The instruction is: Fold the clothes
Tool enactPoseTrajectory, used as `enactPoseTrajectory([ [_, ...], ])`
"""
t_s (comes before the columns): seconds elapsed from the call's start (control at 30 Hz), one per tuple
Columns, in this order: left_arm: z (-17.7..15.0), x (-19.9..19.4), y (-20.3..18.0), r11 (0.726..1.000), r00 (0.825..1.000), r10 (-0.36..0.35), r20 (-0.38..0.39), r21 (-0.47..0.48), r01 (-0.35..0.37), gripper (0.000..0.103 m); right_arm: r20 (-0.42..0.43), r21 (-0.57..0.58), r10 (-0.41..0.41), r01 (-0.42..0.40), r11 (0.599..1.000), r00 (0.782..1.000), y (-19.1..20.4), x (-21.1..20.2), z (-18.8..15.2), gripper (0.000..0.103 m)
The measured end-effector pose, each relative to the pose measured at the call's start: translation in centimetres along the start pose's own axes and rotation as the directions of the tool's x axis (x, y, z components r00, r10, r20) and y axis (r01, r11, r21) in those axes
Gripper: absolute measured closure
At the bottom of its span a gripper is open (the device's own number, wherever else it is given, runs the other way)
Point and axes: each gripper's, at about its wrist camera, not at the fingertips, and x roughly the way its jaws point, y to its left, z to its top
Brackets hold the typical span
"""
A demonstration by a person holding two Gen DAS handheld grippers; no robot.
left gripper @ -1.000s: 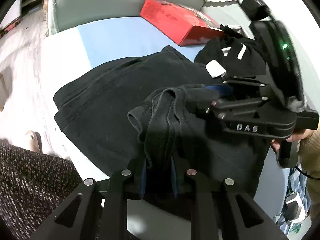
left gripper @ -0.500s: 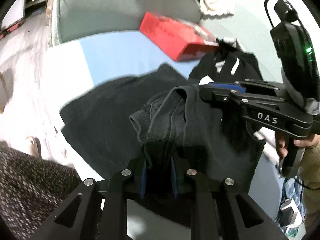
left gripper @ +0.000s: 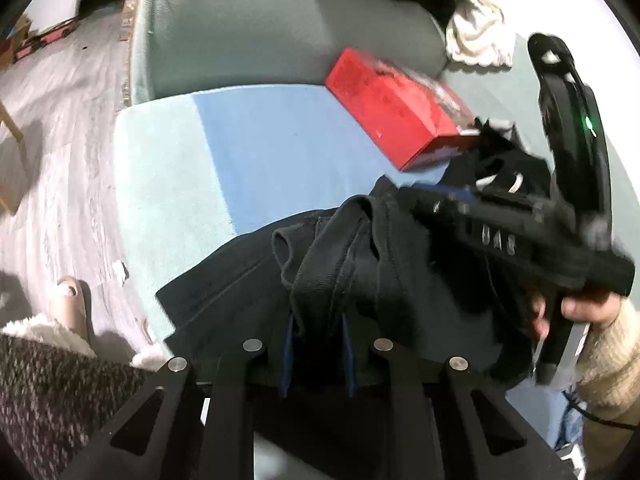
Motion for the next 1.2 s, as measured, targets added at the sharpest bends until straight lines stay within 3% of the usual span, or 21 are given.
enactPoseTrajectory([
  [0.03,0.1,0.4,0.3,1.000,1.000,0.004,-0.021,-0.013,-0.004,0.083,0.006,0.028,-0.037,0.037,0.999,0.999,-0.6,0.4,0.2,0.085],
  [0.1,0.2,1.2,1.0,0.999,0.998,0.008,-0.063,-0.042,-0.011,0.076,0.011,0.101,-0.110,0.108,0.989,0.994,-2.1,0.8,0.5,0.059],
  [0.13,0.2,1.1,1.6,0.998,0.997,0.001,-0.071,-0.069,-0.006,0.072,0.013,0.148,-0.127,0.124,0.981,0.992,-3.0,0.4,0.5,0.053],
  [0.2,0.2,0.1,2.4,0.994,0.998,0.004,-0.055,-0.108,-0.010,0.053,0.075,0.248,-0.097,0.076,0.966,0.992,-4.8,-2.0,0.1,0.056],
  [0.33,0.1,-3.1,1.8,0.998,0.997,0.043,0.059,-0.057,-0.040,0.051,0.186,0.362,-0.033,-0.038,0.931,0.982,-6.4,-7.0,-1.9,0.059],
  [0.4,-0.2,-4.8,0.2,0.999,0.991,0.044,0.123,0.011,-0.046,0.051,0.187,0.351,-0.003,-0.064,0.934,0.982,-5.5,-8.7,-3.5,0.062],
  [0.5,-0.9,-5.2,-2.9,0.988,0.989,0.053,0.136,0.135,-0.072,0.051,0.126,0.305,0.069,-0.105,0.947,0.990,-3.0,-9.0,-6.1,0.063],
  [0.57,-2.0,-3.9,-5.4,0.964,0.997,0.030,0.070,0.260,-0.047,0.051,0.055,0.290,0.100,-0.112,0.951,0.993,-1.5,-7.6,-7.8,0.063],
  [0.63,-3.7,-1.3,-7.3,0.936,0.998,0.022,-0.051,0.353,-0.003,0.051,-0.013,0.301,0.090,-0.082,0.950,0.996,-1.0,-5.7,-9.1,0.065],
  [0.67,-4.7,0.0,-7.7,0.926,0.993,0.024,-0.117,0.377,0.022,0.051,-0.045,0.312,0.074,-0.057,0.948,0.996,-1.1,-4.7,-9.6,0.065],
  [0.73,-6.9,2.4,-7.6,0.905,0.969,0.094,-0.228,0.426,0.013,0.051,-0.086,0.350,0.012,0.018,0.937,0.996,-2.7,-2.8,-9.9,0.072],
  [0.77,-7.3,2.3,-7.7,0.896,0.972,0.097,-0.214,0.445,0.008,0.051,-0.098,0.377,-0.009,0.046,0.925,0.995,-3.6,-1.9,-10.1,0.081],
  [0.83,-7.0,2.1,-7.6,0.903,0.969,0.096,-0.229,0.429,0.012,0.051,-0.057,0.511,0.028,0.005,0.860,0.998,-6.7,-1.2,-10.1,0.087],
  [0.9,-6.7,1.8,-7.6,0.909,0.965,0.094,-0.244,0.416,0.017,0.051,0.009,0.675,0.137,-0.107,0.730,0.990,-9.5,-1.2,-10.6,0.088],
  [0.93,-6.6,1.6,-7.6,0.911,0.964,0.093,-0.250,0.412,0.019,0.051,0.050,0.700,0.127,-0.125,0.703,0.991,-10.0,-2.4,-10.8,0.083],
  [0.97,-6.6,1.5,-7.7,0.913,0.962,0.091,-0.256,0.408,0.022,0.051,0.090,0.714,0.103,-0.137,0.686,0.991,-10.3,-3.8,-11.0,0.070],
  [1.03,-6.7,0.3,-8.8,0.912,0.961,0.011,-0.275,0.397,0.103,0.051,0.184,0.691,-0.005,-0.126,0.712,0.983,-10.2,-8.7,-12.0,0.057],
  [1.1,-7.2,-0.6,-10.5,0.891,0.957,-0.047,-0.286,0.422,0.169,0.051,0.264,0.694,-0.084,-0.129,0.709,0.961,-10.0,-13.0,-13.7,0.054],
  [1.2,-9.7,-1.0,-14.3,0.800,0.947,-0.094,-0.308,0.542,0.256,0.051,0.249,0.711,-0.127,-0.092,0.698,0.960,-8.9,-15.9,-16.6,0.060],
])
